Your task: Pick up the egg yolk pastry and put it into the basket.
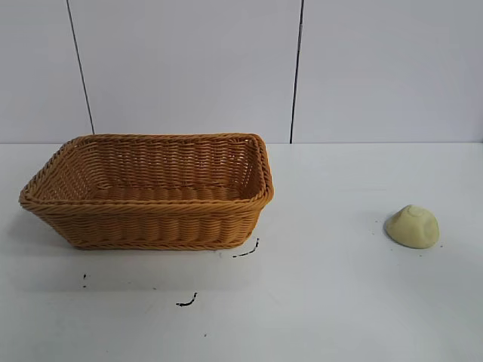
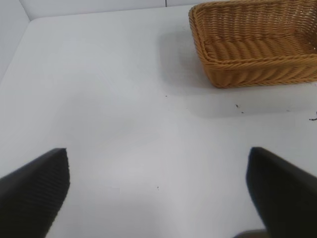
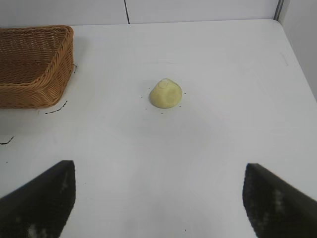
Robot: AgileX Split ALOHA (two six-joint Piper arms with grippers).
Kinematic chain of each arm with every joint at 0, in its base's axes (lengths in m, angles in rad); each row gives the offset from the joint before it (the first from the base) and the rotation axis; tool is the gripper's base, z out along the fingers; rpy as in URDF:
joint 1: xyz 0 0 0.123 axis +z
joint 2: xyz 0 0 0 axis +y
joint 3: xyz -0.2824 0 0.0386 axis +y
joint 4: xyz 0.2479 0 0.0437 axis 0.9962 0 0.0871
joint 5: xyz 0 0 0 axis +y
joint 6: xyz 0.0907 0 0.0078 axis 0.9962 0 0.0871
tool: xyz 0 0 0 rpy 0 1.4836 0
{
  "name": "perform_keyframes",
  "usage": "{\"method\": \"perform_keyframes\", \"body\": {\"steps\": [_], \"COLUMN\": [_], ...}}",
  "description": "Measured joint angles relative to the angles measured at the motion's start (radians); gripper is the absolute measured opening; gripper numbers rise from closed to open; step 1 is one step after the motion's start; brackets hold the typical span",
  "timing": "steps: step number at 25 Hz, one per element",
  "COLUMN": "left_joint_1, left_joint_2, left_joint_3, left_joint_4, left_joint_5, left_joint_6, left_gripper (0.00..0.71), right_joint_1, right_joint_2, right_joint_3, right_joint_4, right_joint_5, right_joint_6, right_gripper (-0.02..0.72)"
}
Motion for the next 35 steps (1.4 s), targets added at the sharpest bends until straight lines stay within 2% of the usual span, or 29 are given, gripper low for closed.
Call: {"method": "perform_keyframes", "body": {"steps": [11, 15, 25, 35], "left_joint_1": [0.000, 0.000, 0.000, 0.000], "left_joint_2": [0.000, 0.000, 0.000, 0.000], "left_joint_3": [0.000, 0.000, 0.000, 0.000], "left_joint_4": [0.000, 0.000, 0.000, 0.000], "left_joint_5": [0.000, 0.000, 0.000, 0.000], "left_joint_6": [0.000, 0.000, 0.000, 0.000], "left_gripper": [0.697, 0.697, 0.697, 0.697], "right_joint_1": [0.000, 0.000, 0.000, 0.000], "right_joint_2": [0.000, 0.086, 0.577, 1.175], "right_joint_3": [0.000, -0.037, -0.261, -0.567], "right_joint_4": [0.000, 0.000, 0.000, 0.000], "right_joint_5": [0.000, 0.005, 0.005, 0.001], "right_joint_6": [0.000, 0.000, 0.000, 0.000], "right_gripper": [0.653, 0.653, 0.643, 0.634]}}
